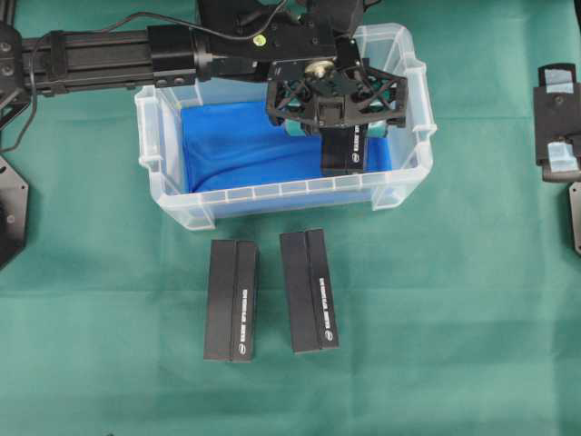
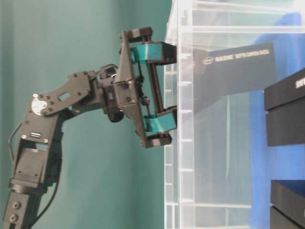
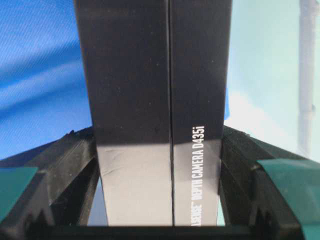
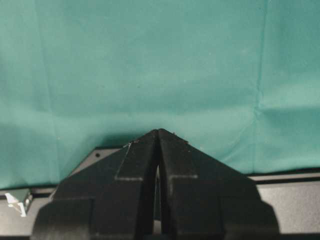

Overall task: Take the box out of the case with the left arm.
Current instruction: 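Lower the left gripper around the right box and close on it, then lift the right box upward out of the case with the left gripper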

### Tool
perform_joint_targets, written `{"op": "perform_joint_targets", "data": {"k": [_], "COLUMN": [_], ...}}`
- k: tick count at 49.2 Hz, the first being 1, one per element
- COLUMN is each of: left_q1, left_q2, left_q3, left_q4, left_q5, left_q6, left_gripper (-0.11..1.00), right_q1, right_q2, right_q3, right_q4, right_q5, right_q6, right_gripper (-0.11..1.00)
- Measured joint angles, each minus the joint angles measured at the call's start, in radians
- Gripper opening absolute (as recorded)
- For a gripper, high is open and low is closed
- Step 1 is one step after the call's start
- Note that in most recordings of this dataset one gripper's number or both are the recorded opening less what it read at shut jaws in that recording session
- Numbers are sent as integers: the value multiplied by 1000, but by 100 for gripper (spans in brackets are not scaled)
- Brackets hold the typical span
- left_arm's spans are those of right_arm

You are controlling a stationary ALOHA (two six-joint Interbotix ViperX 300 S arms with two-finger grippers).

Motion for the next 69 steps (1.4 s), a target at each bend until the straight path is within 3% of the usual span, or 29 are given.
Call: {"op": "perform_joint_targets", "data": {"k": [48, 69], "left_q1": [-17, -17], "left_q2": [-14, -14], "left_q3": [-523, -588], "left_q4": [-2, 8], "left_q5": [448, 503], "left_q6": [-11, -11], "left_gripper": [60, 60], "right_q1": [0, 0], "right_q2": [0, 3], "right_q3": [0, 0], "right_q4": [0, 0], "right_q5": [-14, -20], "right_q6": [0, 0], "right_gripper": [0, 0]}}
